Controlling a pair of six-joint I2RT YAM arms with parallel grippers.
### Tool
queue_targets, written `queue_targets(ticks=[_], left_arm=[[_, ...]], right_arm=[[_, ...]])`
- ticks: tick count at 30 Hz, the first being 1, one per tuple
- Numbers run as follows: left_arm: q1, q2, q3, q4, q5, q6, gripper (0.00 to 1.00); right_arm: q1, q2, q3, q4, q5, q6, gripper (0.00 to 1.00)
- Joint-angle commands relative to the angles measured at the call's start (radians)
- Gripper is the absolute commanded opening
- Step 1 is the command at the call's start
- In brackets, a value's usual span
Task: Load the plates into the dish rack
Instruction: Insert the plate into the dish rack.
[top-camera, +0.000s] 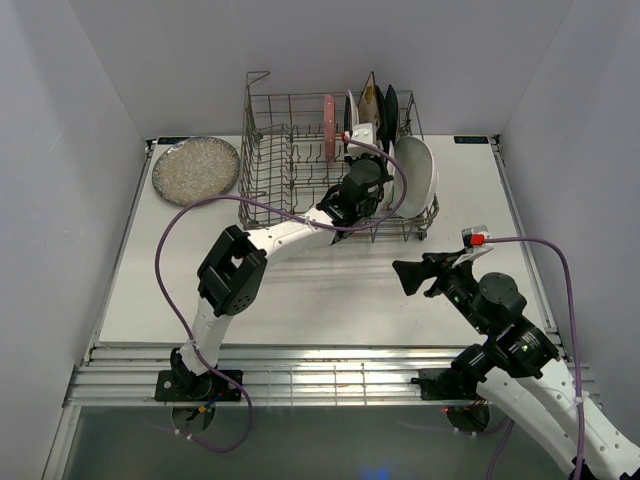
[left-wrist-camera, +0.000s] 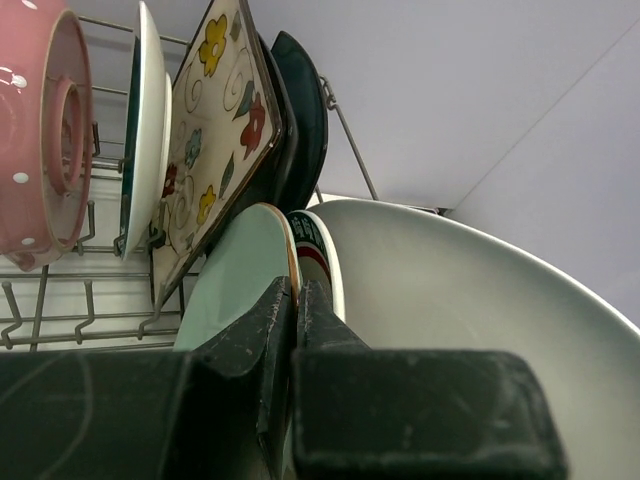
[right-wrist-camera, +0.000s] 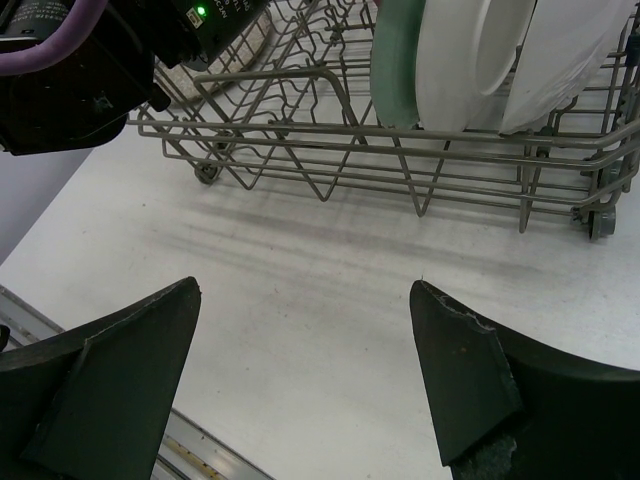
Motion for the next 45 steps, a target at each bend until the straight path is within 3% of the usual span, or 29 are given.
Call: queue_targets(ticks=[1,21,23,24,28,37,45], left_arm=[[-0.006,-0.058,0.070,0.137,-0.004,0.002,0.00],[-0.006,0.096,0.191,0.150,-0.025,0.042,0.00],[-0.006,0.099,0.189,0.150,-0.013,0.043,0.08],[-0.006,0.099,0.189,0.150,-0.006,0.046,0.17],[-0.006,0.091,0.183,0.150,0.017,0.054,0.33],[-0.006,0.067,0.165,0.150,0.025,0.054,0.35],[-0.006,0.005,0.131,0.152,0.045,0.062,0.48]], right_arm=[[0.004,0.001,0.034,0.032,-0.013,0.008,0.91],[0.004,-0.020,0.021,0.031,-0.021,0.010,0.91],[0.004,-0.020,0.021,0.032,-0.019,0.008,0.91],[0.004,-0.022,0.021,0.031,-0.019,0.008,0.91],[0.004,-0.026,0.016,0.031,-0.019,0.008,0.91],[0.004,-0.034,0.014,0.031,-0.018,0.010,0.91],[0.004,-0.022,0.021,0.032,-0.019,0.010,0.92]])
